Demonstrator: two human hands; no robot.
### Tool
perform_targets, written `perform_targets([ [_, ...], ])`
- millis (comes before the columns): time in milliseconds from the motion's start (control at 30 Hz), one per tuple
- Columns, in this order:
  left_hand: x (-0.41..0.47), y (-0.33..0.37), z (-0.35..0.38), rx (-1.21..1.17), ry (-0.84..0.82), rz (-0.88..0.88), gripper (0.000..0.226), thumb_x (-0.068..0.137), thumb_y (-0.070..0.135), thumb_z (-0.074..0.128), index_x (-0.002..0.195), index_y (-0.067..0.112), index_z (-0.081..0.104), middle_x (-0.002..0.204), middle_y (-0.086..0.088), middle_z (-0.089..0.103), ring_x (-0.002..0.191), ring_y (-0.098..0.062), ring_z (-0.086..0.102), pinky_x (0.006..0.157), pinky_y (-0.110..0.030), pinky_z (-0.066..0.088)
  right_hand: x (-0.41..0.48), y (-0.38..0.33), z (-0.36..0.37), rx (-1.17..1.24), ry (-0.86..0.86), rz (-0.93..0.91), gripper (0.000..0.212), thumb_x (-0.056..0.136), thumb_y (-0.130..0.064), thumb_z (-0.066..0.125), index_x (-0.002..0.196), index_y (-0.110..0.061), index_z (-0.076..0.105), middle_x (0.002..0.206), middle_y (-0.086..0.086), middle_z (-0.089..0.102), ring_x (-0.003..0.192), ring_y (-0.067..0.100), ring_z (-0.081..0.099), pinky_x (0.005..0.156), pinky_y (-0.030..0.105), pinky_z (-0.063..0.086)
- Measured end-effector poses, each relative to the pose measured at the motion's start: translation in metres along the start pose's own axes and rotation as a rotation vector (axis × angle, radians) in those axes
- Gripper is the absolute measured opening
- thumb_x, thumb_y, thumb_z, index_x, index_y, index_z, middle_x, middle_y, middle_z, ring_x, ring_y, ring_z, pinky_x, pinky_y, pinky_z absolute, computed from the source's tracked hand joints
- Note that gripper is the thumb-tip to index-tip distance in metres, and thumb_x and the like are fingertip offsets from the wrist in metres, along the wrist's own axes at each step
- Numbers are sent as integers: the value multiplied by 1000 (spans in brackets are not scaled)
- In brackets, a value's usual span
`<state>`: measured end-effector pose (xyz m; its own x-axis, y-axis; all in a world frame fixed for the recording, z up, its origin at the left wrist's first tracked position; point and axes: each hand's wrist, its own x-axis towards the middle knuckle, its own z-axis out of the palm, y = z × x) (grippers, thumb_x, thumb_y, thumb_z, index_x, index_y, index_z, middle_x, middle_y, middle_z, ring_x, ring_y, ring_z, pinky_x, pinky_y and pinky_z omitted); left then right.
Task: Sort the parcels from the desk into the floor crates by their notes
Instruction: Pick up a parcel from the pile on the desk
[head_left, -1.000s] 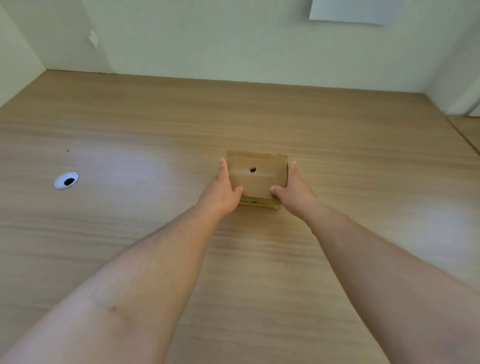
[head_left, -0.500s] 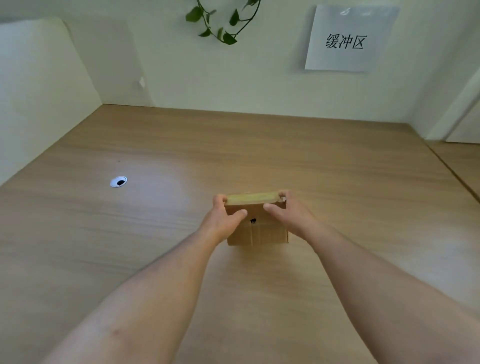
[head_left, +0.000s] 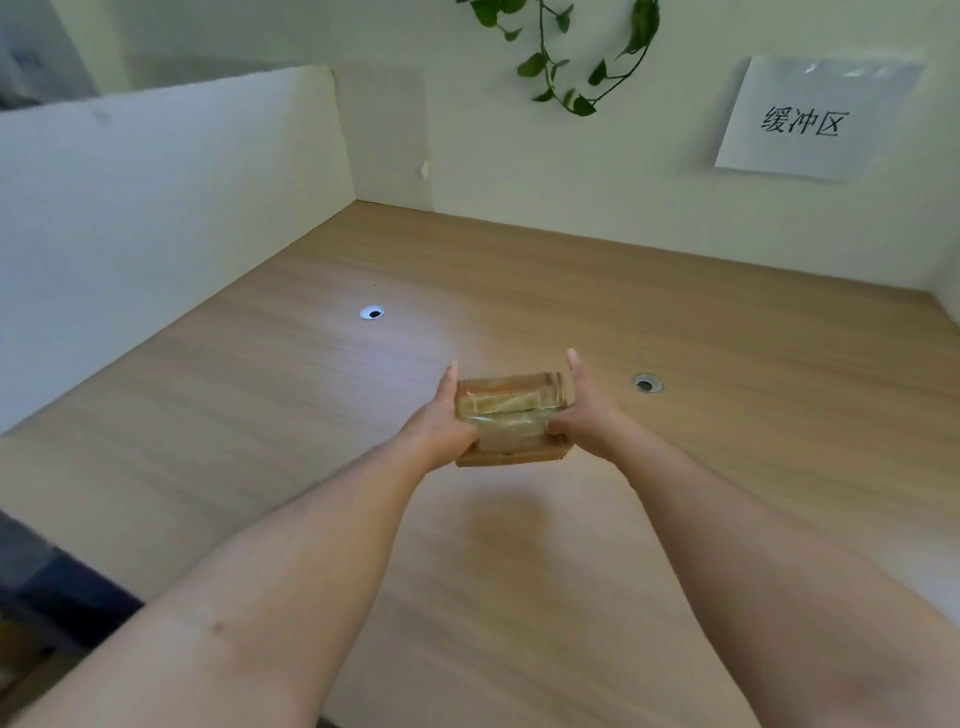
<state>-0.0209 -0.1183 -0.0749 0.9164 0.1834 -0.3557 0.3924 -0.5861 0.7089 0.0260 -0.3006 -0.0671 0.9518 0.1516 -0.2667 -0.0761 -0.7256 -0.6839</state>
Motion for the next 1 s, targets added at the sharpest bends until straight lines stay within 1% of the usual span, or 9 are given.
perform_targets([
  [133, -22, -25, -24, -18, 65, -17, 81, 87, 11, 52, 151, 41, 13, 119, 1, 50, 93, -21, 56, 72, -31, 52, -10, -24, 23, -18, -77, -69, 101, 82, -6, 63, 153, -40, 0, 88, 2, 54, 79, 25, 60, 67, 34, 50],
  [233, -36, -44, -36, -45, 146, -27, 54, 89, 12, 51, 135, 32, 31, 103, 2, 52, 79, -14, 54, 62, -29, 49, -16, -39, 41, -20, -135, -102, 82, 82, -5, 64, 149, -32, 25, 97, 4, 54, 85, 23, 58, 60, 30, 46],
  [333, -48, -67, -46, -54, 181, -66, 32, 94, 22, 49, 119, 28, 30, 118, 4, 50, 99, -22, 54, 76, -33, 50, -24, -52, 60, -12, -178, -111, 42, 86, -13, 63, 121, -22, 42, 89, -1, 55, 74, 12, 51, 55, 26, 38],
  [400, -56, -81, -56, -81, 225, -90, 27, 96, 29, 48, 116, 21, 33, 117, 3, 49, 101, -22, 52, 70, -30, 45, -28, -65, 75, -44, -161, -145, 26, 92, -25, 60, 109, -19, 43, 88, -4, 53, 72, 8, 47, 54, 26, 35],
  [467, -64, -95, -69, -81, 288, -116, 26, 97, 35, 48, 111, 16, 37, 113, -1, 52, 96, -21, 50, 62, -29, 39, -30, -82, 92, -80, -133, -189, 21, 96, -32, 55, 105, -17, 46, 94, -2, 56, 76, 11, 51, 56, 28, 37],
  [667, -85, -151, -120, -93, 416, -185, 25, 97, 31, 50, 109, 13, 39, 113, -6, 56, 98, -25, 54, 83, -37, 48, -41, -134, 156, -175, -145, -256, 19, 97, -28, 52, 112, -17, 46, 107, 3, 60, 93, 21, 59, 82, 41, 54],
  [833, -114, -206, -175, -141, 389, -214, 60, 95, 19, 55, 141, 24, 16, 127, -4, 55, 100, -20, 53, 77, -34, 50, -62, -188, 215, -199, -263, -309, 71, 92, -17, 58, 150, -25, 18, 115, 6, 58, 97, 24, 56, 73, 34, 49],
  [900, -126, -229, -193, -196, 343, -218, 88, 94, 14, 58, 150, 33, -7, 131, -1, 53, 100, -15, 52, 65, -24, 47, -71, -210, 238, -208, -278, -329, 68, 94, -14, 54, 150, -27, 17, 109, 4, 56, 91, 21, 53, 63, 29, 45],
  [1000, -136, -257, -213, -247, 310, -235, 107, 91, 13, 63, 148, 35, -24, 137, -2, 48, 102, -14, 51, 69, -25, 47, -79, -236, 265, -245, -280, -374, 64, 95, -12, 50, 150, -27, 20, 108, 5, 57, 93, 22, 54, 72, 33, 48],
])
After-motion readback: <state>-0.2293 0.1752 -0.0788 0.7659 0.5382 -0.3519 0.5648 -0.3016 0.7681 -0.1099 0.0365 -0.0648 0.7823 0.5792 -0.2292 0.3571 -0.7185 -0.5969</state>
